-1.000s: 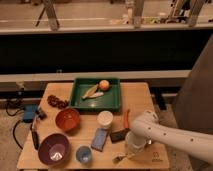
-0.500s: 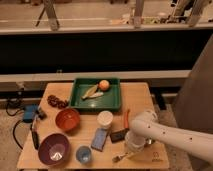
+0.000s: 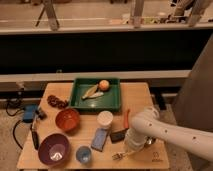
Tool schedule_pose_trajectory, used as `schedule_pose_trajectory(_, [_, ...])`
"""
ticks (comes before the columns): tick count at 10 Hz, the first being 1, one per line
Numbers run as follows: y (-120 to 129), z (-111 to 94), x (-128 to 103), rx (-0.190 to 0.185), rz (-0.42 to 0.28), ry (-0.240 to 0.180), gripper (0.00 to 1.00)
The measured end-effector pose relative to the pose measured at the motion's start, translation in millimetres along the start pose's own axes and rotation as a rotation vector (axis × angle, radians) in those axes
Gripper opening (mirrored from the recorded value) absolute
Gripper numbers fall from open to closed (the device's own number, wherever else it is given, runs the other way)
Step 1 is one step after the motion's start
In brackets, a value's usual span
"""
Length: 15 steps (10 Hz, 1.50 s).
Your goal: Place fork in purple bowl
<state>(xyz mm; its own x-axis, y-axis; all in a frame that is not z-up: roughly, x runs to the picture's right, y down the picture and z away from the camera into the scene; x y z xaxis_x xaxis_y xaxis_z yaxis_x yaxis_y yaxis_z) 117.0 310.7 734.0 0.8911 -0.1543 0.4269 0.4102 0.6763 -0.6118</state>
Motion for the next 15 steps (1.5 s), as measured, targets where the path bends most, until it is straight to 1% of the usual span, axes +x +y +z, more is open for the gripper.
schedule_pose_trajectory(1, [0,-11,-1,0.007,0.007,0.006,0.0])
schedule_pose_trajectory(4, [-4,-16,-2,0.022,0.01,0.015,0.0])
schedule_pose_trajectory(5, [-6,-22,-4,0.029,0.008,0.018,0.0])
schedule_pose_trajectory(6, [-8,-29,-6,0.036,0.01,0.02,0.0])
schedule_pose_trajectory(8, [-10,-51,-13,0.047,0.009,0.031,0.0])
schedule_pose_trajectory(10, [-13,-55,-16,0.054,0.009,0.036,0.0])
schedule_pose_trajectory(12, [-18,-62,-24,0.065,0.002,0.04,0.0])
schedule_pose_trajectory(13, [-22,-69,-33,0.069,-0.007,0.041,0.0])
schedule_pose_trajectory(14, [-25,-76,-40,0.071,-0.013,0.043,0.0])
schedule_pose_trajectory(15, [-25,-79,-44,0.068,-0.015,0.046,0.0])
